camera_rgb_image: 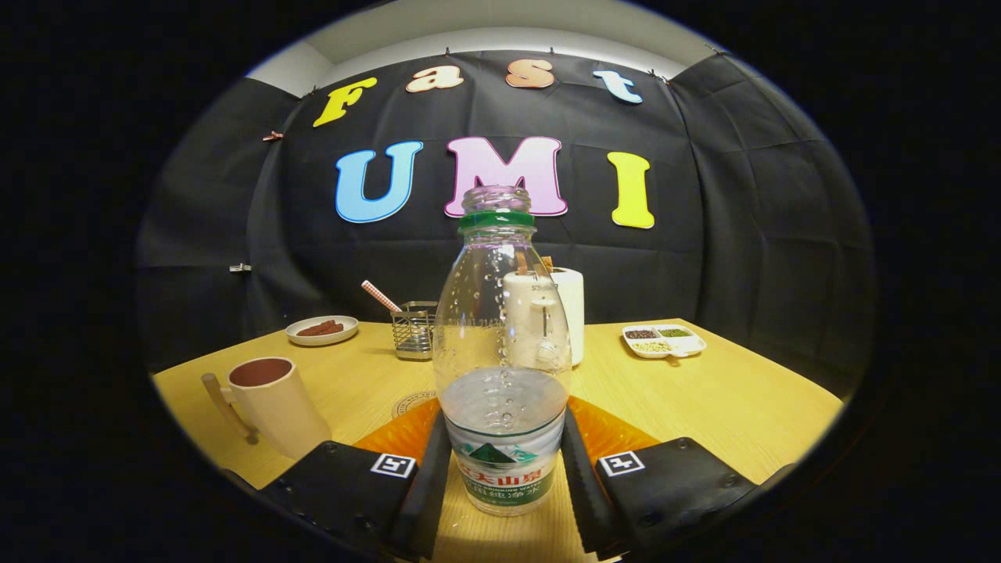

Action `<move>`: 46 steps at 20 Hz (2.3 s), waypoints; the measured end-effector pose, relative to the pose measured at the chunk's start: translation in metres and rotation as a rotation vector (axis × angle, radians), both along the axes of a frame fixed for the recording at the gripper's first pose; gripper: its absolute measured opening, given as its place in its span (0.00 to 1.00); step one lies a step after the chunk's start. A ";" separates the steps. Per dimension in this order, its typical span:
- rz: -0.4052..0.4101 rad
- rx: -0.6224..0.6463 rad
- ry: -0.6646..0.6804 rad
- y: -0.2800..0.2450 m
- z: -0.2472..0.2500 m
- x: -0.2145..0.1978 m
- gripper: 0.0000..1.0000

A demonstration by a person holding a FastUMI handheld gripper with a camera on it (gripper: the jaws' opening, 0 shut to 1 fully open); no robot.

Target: Take the bottle from table, then pour the juice into the cup, finally place the bottle on the coaster

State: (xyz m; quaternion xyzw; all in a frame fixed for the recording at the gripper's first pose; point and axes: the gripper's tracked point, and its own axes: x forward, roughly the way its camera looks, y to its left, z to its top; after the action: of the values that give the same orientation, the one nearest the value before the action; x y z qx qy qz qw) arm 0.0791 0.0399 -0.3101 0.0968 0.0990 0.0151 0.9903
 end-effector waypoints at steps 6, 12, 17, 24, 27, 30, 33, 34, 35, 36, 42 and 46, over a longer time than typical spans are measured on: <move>-0.009 -0.046 -0.028 -0.013 0.031 0.003 0.68; 0.003 -0.128 0.000 -0.019 0.064 0.009 0.68; 0.015 -0.233 -0.001 -0.017 0.106 0.011 0.68; 0.077 -0.256 0.007 0.017 0.146 0.009 0.68; 0.113 -0.326 -0.002 0.031 0.152 0.006 0.68; 0.155 -0.374 0.015 0.046 0.150 0.001 0.68; 0.187 -0.449 0.023 0.058 0.148 0.001 0.68; 0.195 -0.470 0.028 0.062 0.146 0.001 0.68; 0.200 -0.490 0.030 0.064 0.146 0.000 0.68; 0.198 -0.514 0.028 0.065 0.146 0.000 0.68; 0.239 -0.690 -0.017 0.083 0.149 -0.002 0.68; 0.264 -0.803 -0.025 0.084 0.138 -0.006 0.68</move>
State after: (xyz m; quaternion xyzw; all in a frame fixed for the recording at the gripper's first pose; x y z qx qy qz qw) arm 0.0734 0.1243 -0.1726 -0.3107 0.0966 0.1029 0.9400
